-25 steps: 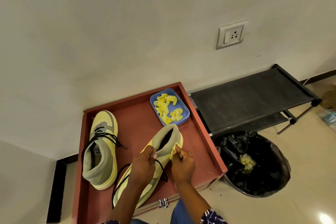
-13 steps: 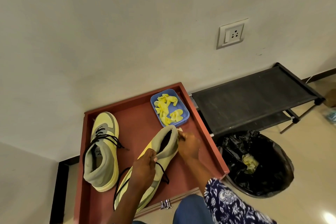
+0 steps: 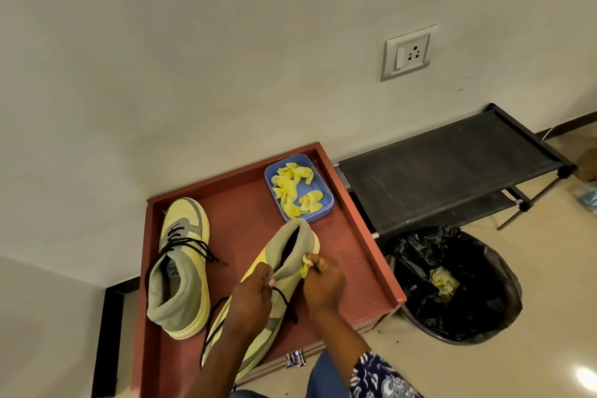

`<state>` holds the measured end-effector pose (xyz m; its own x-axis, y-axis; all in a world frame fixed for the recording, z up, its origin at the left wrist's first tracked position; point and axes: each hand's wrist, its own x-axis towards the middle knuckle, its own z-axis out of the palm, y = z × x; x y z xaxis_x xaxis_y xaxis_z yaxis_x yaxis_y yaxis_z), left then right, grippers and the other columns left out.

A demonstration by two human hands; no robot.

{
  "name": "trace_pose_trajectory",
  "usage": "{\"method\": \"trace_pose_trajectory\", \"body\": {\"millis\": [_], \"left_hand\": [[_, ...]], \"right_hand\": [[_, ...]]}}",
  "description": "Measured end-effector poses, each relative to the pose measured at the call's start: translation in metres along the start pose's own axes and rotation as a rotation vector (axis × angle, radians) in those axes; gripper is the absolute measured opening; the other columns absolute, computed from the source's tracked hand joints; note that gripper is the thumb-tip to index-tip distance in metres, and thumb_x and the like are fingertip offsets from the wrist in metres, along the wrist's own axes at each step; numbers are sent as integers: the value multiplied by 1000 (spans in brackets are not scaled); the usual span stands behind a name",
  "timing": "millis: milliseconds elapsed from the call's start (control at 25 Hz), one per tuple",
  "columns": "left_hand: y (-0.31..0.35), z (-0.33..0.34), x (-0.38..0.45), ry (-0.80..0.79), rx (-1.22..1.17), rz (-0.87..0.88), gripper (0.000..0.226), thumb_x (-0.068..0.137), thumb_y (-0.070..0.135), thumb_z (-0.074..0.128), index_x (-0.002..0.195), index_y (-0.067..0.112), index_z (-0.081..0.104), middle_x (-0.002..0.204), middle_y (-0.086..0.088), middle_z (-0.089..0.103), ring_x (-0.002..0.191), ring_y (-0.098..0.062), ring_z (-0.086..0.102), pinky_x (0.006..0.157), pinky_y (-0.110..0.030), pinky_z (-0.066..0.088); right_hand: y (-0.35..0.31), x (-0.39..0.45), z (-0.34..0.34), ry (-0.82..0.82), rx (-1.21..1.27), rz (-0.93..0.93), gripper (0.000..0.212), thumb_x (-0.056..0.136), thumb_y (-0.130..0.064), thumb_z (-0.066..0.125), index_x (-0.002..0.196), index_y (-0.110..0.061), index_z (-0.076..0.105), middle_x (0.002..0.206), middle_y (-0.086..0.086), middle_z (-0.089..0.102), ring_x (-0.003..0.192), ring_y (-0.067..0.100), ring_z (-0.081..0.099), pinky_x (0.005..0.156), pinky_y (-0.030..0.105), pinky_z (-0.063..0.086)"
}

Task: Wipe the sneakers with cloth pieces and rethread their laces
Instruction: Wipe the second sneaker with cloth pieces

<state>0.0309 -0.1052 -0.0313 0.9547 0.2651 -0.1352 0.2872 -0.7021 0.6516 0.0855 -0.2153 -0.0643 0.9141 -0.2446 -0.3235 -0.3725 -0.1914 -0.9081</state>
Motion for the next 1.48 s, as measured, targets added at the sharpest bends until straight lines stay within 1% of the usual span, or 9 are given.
{"method": "trace_pose_trajectory", "body": {"millis": [280,440,560,720,840,920,1080,1240,1480], "left_hand": [[0,2,2,-31,-8,-40,16,95,11,41,81,16,44,59,-1,47,51,-15,39,49,-26,33],[1,3,2,-1,-8,-37,12,95,11,41,85,10,47,60,-2,49,50,-13,39,48,-22,31],[3,2,1,12,23,-26,11,95,12,42,89,8,49,56,4,43,49,-11,37,46,-18,27],[7,0,0,13,26,-37,11,95,12,42,89,7,50,60,6,47,56,-16,45,50,-23,31],[8,-2,2,-15,-9,-100,12,95,12,42,91,7,52,65,5,53,66,-24,54,53,-24,35],[8,-4,2,-27,-12,-112,13,95,12,41,92,7,52,68,2,55,69,-26,56,55,-26,39],[3,-6,2,-7,16,-31,11,94,10,43,85,9,50,60,3,50,58,-20,48,54,-28,35],[-6,-14,-1,-45,21,33,17,92,22,43,82,10,48,56,4,45,58,-21,47,56,-29,34],[-21,-28,-10,-158,87,116,30,85,37,40,91,12,54,56,8,49,61,-5,50,55,-15,36]], "right_hand": [[-34,59,2,-119,-258,-112,29,86,-5,51,108,-12,70,110,10,69,107,29,61,93,35,45],[-17,33,4,-47,-268,-192,23,89,-6,50,100,-5,70,99,18,68,95,34,61,77,32,43],[-4,-1,9,41,-205,-150,19,90,-6,53,98,1,69,97,21,63,92,35,60,77,33,44],[6,-40,20,65,-136,-264,20,89,-8,56,104,-2,67,95,14,62,82,17,58,73,31,53],[4,-51,19,-86,-29,-202,16,92,-12,53,93,2,61,82,12,61,67,6,58,62,19,52],[8,-52,20,-155,-57,-259,18,92,-17,53,91,0,60,85,17,60,73,14,59,66,22,52],[26,-34,15,26,-222,-526,34,90,-29,45,100,-7,69,96,12,64,87,17,59,80,24,50],[12,-1,-5,-50,-95,-197,25,82,3,56,102,-3,69,103,15,66,94,29,62,84,27,45],[10,42,-27,-188,-62,22,19,84,-8,61,96,-14,73,95,8,73,86,21,64,80,34,51]]}}
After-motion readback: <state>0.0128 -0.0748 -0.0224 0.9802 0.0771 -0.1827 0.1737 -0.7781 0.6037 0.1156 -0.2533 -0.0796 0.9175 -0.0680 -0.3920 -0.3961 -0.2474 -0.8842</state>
